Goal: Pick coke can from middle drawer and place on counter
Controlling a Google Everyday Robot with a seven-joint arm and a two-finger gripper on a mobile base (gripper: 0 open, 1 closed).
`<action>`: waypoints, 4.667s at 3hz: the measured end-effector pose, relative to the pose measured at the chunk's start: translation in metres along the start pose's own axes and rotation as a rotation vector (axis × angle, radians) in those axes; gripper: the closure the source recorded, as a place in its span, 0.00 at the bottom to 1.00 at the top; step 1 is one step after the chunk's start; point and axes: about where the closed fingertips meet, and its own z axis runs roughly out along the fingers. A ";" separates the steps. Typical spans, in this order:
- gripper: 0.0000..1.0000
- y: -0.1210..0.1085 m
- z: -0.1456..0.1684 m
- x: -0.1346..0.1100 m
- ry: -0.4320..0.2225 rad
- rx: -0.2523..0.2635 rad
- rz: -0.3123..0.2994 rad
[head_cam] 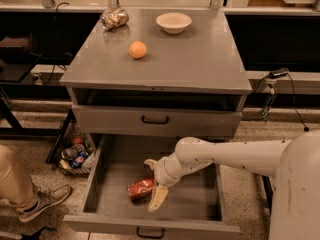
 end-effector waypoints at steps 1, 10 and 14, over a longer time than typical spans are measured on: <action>0.00 0.001 0.002 0.000 0.007 0.003 -0.003; 1.00 -0.016 -0.146 0.028 0.083 0.322 -0.142; 1.00 -0.067 -0.354 -0.004 -0.020 0.497 -0.227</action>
Offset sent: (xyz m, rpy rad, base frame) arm 0.0216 0.0116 -0.0292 -0.0237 -0.1067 -0.0213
